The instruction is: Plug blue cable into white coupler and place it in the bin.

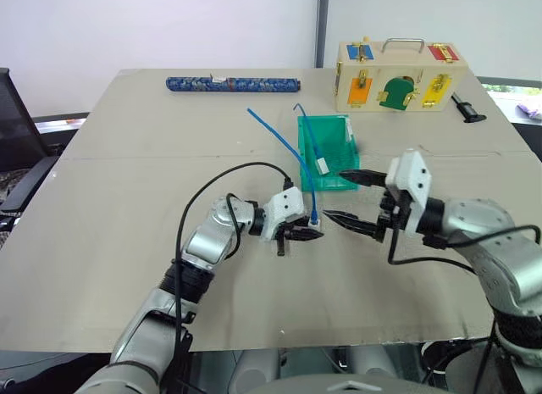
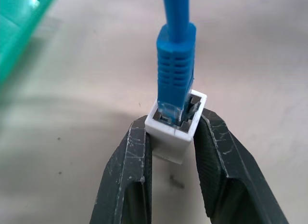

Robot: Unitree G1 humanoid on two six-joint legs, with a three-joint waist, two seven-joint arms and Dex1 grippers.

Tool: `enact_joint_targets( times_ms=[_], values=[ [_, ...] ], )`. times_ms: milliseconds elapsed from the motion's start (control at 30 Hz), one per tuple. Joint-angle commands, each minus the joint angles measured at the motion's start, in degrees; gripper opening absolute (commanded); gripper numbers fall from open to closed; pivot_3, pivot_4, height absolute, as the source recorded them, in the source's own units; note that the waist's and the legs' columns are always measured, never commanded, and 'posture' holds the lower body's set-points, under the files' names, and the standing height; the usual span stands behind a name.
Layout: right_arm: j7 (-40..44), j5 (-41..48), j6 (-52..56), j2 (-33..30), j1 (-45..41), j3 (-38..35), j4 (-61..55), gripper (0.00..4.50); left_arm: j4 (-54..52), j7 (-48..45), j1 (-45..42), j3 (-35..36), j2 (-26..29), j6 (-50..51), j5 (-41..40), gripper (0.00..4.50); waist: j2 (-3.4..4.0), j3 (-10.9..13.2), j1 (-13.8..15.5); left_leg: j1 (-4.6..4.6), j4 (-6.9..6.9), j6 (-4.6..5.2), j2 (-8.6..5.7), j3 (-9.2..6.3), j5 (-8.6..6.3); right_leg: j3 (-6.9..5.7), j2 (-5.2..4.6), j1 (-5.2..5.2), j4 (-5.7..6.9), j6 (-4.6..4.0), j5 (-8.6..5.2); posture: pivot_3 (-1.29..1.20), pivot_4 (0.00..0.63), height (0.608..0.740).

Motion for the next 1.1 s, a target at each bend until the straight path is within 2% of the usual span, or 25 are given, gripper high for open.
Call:
enact_joint_targets(
  times_ms=[33,100,200,300,467,667,767,967,1100],
  values=[
    [-6.2,-1.6,-0.5,-0.4,7.1,-7.2,-8.5,3.85,-5.4,6.3,-7.5,7.5,-3.7,18.8,-9.5,0.67,-0.08,0.1,0.3,-0.01,0.03,0.00,-0.02,-0.01,0.00,-0.01,0.00,0.01,0.00,0.02,-0.01,0.00,0.150,0.740],
    [-9.7,-4.1,-2.2,0.6,12.3,-10.0,-11.1,3.85,-3.5,10.9,-13.4,11.4,-6.6,27.5,-12.9,0.67,-0.17,0.1,0.4,-0.04,0.14,0.00,-0.03,-0.11,0.00,-0.11,0.01,0.05,0.01,0.21,-0.12,0.00,0.150,0.740],
    [-13.9,-6.1,-3.9,3.0,16.7,-12.0,-12.5,3.85,1.7,17.7,-20.5,14.8,-10.1,33.3,-13.8,0.67,-0.18,0.1,0.0,-0.01,0.24,0.00,-0.07,-0.13,0.00,-0.15,0.02,0.17,0.00,0.25,-0.14,0.00,0.150,0.740],
    [-17.4,-4.8,-4.6,7.2,19.9,-13.7,-14.1,3.85,13.4,25.8,-28.7,16.7,-13.7,33.5,-11.2,0.67,-0.17,0.1,-0.1,0.08,0.22,-0.01,-0.06,-0.05,0.00,-0.08,0.03,0.20,0.01,0.25,-0.15,0.00,0.150,0.740],
    [-18.4,-4.7,-5.7,8.8,24.2,-13.6,-16.1,3.85,31.0,31.6,-37.2,17.6,-16.1,28.6,-8.7,0.67,-0.13,0.2,-0.3,0.08,0.16,-0.01,-0.06,0.01,0.00,-0.01,0.07,0.14,0.00,0.24,-0.14,0.00,0.150,0.740],
    [-19.4,-5.0,-6.7,9.0,27.1,-13.3,-17.0,3.96,39.3,31.8,-42.4,19.8,-16.5,26.7,-9.5,3.14,-0.19,0.3,-0.1,-0.01,0.14,-0.02,-0.07,0.02,0.00,0.00,0.05,0.06,-0.04,0.24,-0.14,0.00,0.150,0.740],
    [-19.6,-4.8,-6.9,8.9,27.4,-13.1,-17.1,3.96,38.2,32.2,-42.8,20.0,-15.4,29.9,-9.8,4.35,-0.19,0.3,-0.1,0.01,0.12,-0.02,-0.08,0.05,0.00,0.04,0.03,0.06,-0.04,0.25,-0.15,0.00,0.150,0.740],
    [-18.8,-4.1,-7.6,8.2,27.9,-13.0,-16.3,3.96,21.8,32.2,-38.0,21.1,-10.8,44.9,-14.3,4.45,-0.16,0.4,-0.4,0.05,0.02,-0.02,-0.04,0.08,0.00,0.09,0.05,0.01,-0.01,0.25,-0.15,0.00,0.150,0.740],
    [-17.4,-2.7,-7.8,7.2,26.9,-14.0,-14.7,3.96,5.1,30.3,-29.9,21.6,-8.3,46.8,-19.0,4.45,-0.14,0.4,-0.3,0.06,-0.04,-0.04,0.01,0.15,0.01,0.17,0.03,-0.01,0.00,0.06,-0.04,0.00,0.150,0.740]
  ],
)
